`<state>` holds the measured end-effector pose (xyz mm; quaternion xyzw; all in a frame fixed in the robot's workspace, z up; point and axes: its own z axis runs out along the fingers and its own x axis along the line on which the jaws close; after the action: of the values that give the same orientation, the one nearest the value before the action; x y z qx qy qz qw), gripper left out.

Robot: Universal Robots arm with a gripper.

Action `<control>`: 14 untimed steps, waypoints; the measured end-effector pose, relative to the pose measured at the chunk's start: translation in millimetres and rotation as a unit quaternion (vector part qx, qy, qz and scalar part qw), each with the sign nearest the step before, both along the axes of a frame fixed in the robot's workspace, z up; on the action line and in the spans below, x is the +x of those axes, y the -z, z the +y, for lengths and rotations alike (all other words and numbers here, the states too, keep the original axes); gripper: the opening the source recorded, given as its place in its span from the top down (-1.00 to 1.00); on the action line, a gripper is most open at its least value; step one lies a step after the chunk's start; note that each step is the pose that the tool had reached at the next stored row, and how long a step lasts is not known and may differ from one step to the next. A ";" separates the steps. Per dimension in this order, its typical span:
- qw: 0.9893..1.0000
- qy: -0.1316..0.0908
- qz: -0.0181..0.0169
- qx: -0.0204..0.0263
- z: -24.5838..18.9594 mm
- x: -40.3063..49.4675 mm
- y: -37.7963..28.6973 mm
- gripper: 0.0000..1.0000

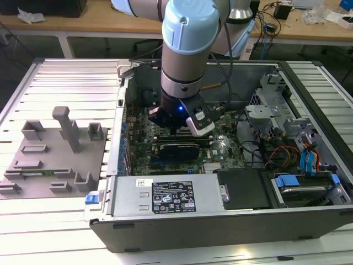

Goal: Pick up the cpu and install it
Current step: 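Install the second cpu locking lever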

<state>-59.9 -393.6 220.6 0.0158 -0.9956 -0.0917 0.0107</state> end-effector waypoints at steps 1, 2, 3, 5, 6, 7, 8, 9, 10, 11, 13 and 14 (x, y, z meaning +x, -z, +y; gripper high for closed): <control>1.000 0.000 0.000 0.000 0.0 0.0 0.0 0.79; 1.000 0.000 0.000 0.000 0.0 0.0 0.0 0.79; 1.000 0.000 0.000 0.000 -0.2 0.0 0.0 0.79; 1.000 0.000 0.000 0.000 -0.8 0.0 0.0 0.79; 1.000 0.000 0.000 0.000 -0.8 0.0 0.0 0.79; 1.000 0.000 0.000 0.000 -0.8 0.0 0.0 0.79; 1.000 0.000 0.000 0.000 -0.8 0.0 0.0 0.79; 1.000 0.000 0.000 0.000 -0.9 0.0 0.0 0.79; 1.000 0.000 0.000 0.000 -0.9 0.0 0.0 0.79; 1.000 0.000 0.000 0.000 -1.0 0.0 0.1 0.79; 1.000 0.000 0.000 0.000 -1.0 0.4 0.4 0.79; 1.000 0.001 0.000 0.000 -1.0 0.9 0.7 0.79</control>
<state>-59.1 -394.6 219.9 0.0150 -0.9956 -0.0918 0.0106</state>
